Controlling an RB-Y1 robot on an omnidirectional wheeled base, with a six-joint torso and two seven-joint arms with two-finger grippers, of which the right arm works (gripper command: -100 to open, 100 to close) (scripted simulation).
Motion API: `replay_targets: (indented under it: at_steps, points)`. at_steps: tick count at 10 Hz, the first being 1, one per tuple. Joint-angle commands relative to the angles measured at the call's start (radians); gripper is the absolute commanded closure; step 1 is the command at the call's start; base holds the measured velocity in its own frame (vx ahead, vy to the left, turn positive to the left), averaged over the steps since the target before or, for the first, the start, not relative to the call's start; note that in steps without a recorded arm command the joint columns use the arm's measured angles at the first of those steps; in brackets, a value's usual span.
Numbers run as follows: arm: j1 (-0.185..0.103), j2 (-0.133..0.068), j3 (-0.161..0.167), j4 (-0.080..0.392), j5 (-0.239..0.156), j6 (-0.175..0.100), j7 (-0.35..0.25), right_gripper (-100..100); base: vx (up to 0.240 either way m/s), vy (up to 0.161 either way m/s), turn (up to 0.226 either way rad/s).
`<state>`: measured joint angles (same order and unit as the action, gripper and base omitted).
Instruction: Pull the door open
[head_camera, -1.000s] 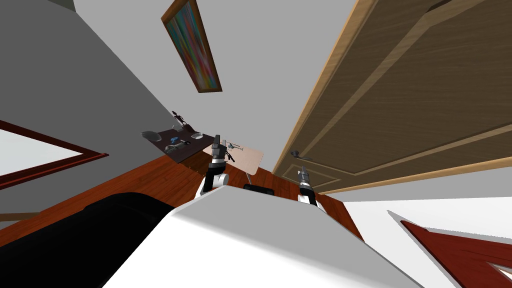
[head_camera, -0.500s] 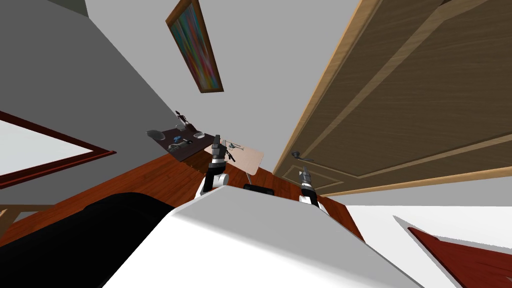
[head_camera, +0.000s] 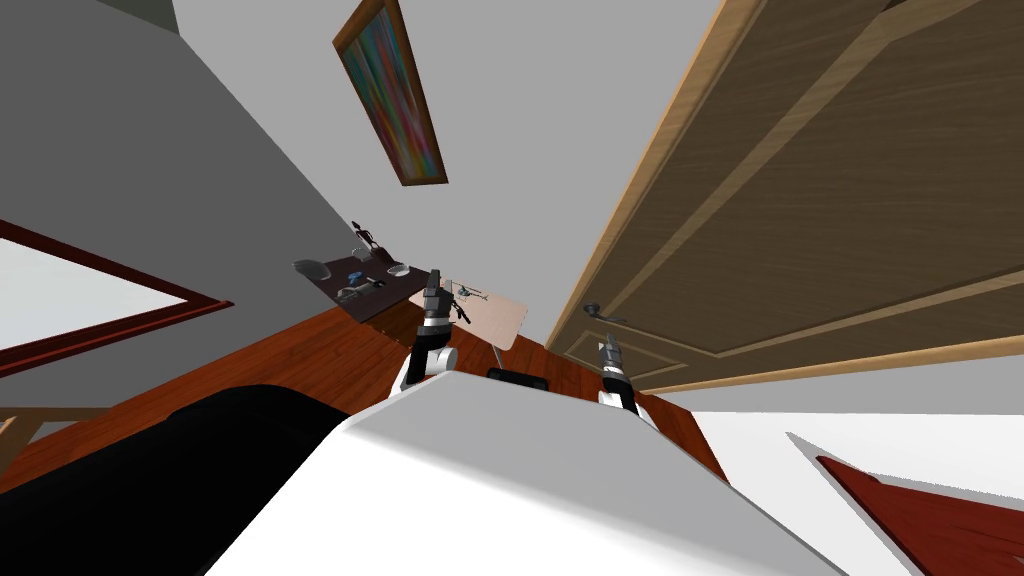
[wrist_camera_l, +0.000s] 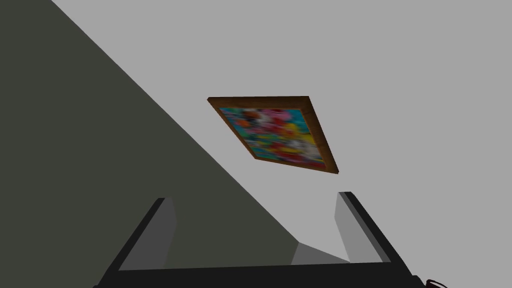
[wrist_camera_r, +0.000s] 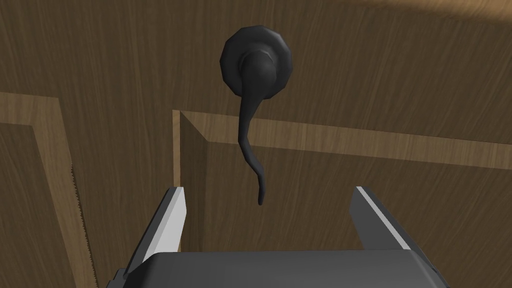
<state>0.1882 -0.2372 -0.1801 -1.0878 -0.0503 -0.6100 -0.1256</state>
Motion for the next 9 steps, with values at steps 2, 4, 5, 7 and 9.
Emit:
replay_targets:
  at_steps: [2, 4, 5, 7, 9]
  points:
    - [0.000, 0.000, 0.000, 0.000, 0.000, 0.000, 0.000, -100, 0.003, -0.007, 0.021]
    - [-0.003, -0.011, -0.010, 0.015, -0.006, -0.006, -0.007, -100, 0.007, -0.017, 0.050]
    - [-0.003, -0.011, -0.010, 0.015, -0.006, -0.006, -0.007, -100, 0.015, -0.035, 0.100]
    - [-0.003, -0.011, -0.010, 0.015, -0.006, -0.006, -0.007, -100, 0.004, -0.010, 0.030]
    - [-0.003, -0.011, -0.010, 0.015, -0.006, -0.006, -0.007, -100, -0.002, 0.005, -0.014]
